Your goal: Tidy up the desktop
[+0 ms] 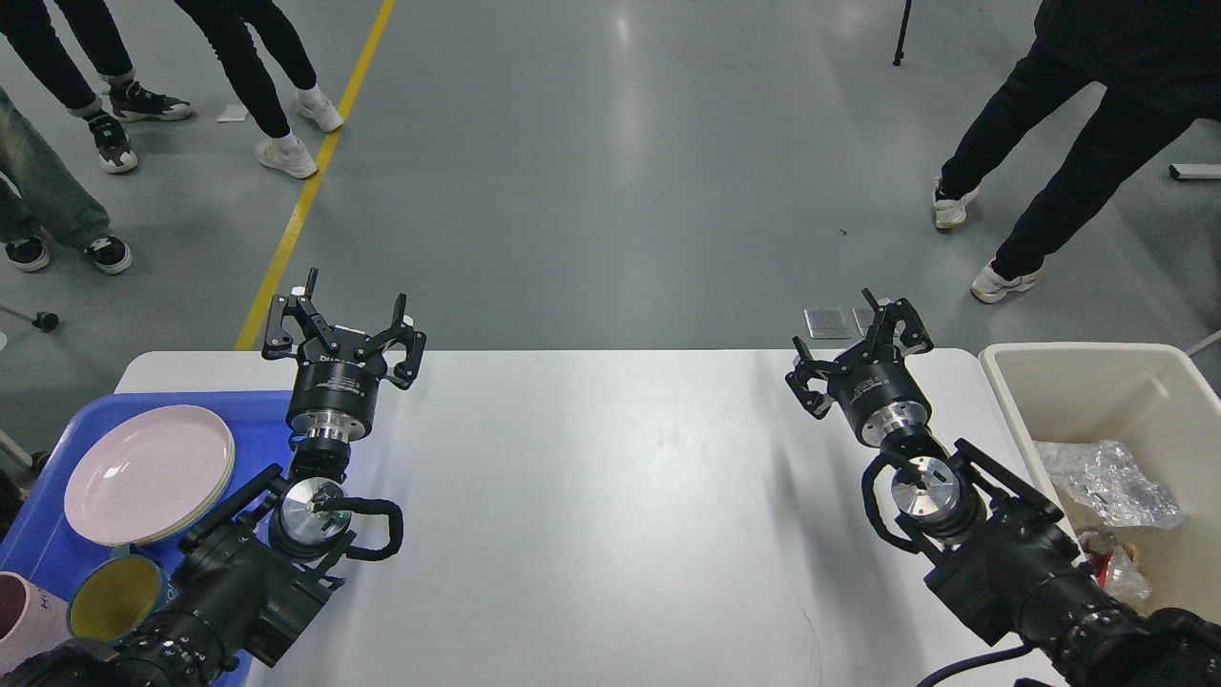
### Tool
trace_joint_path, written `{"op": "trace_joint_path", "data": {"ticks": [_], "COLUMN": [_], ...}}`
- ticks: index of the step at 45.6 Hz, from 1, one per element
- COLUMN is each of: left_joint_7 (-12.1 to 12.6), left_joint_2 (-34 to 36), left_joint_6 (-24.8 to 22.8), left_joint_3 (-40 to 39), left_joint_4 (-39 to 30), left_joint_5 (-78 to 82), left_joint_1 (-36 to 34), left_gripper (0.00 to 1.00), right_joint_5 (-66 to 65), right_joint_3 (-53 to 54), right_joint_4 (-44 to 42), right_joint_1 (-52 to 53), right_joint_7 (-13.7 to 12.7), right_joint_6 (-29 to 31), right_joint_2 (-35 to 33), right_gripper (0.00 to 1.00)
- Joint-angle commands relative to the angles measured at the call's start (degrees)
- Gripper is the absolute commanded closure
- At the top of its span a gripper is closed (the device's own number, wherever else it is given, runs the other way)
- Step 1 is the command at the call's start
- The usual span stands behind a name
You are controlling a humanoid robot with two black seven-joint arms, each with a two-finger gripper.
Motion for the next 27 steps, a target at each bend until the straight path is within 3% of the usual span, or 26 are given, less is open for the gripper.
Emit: {"op": "trace_joint_path", "data": {"ticks": [1, 27], "left_joint_7": [0.01, -0.70], "left_joint_2": [0.10, 4.76], "left_joint_6": [-0.01, -0.01], "left_joint_3": [-0.05, -1.02], "left_joint_4": [0.07, 0.86], "left_joint_5": [0.02, -0.16], "left_joint_1": [-0.08, 0.44], "left_gripper": [0.04, 0.04], "right_joint_5": [-0.02, -0.02], "right_joint_3": [0.00, 0.00], "right_joint_4": [0.00, 0.00], "right_joint_1": [-0.04, -0.04], "right_joint_7": [0.00, 0.00], "right_joint_6": [0.00, 0.00], "right_joint_2": [0.00, 0.00], "right_gripper": [0.00, 0.00]}}
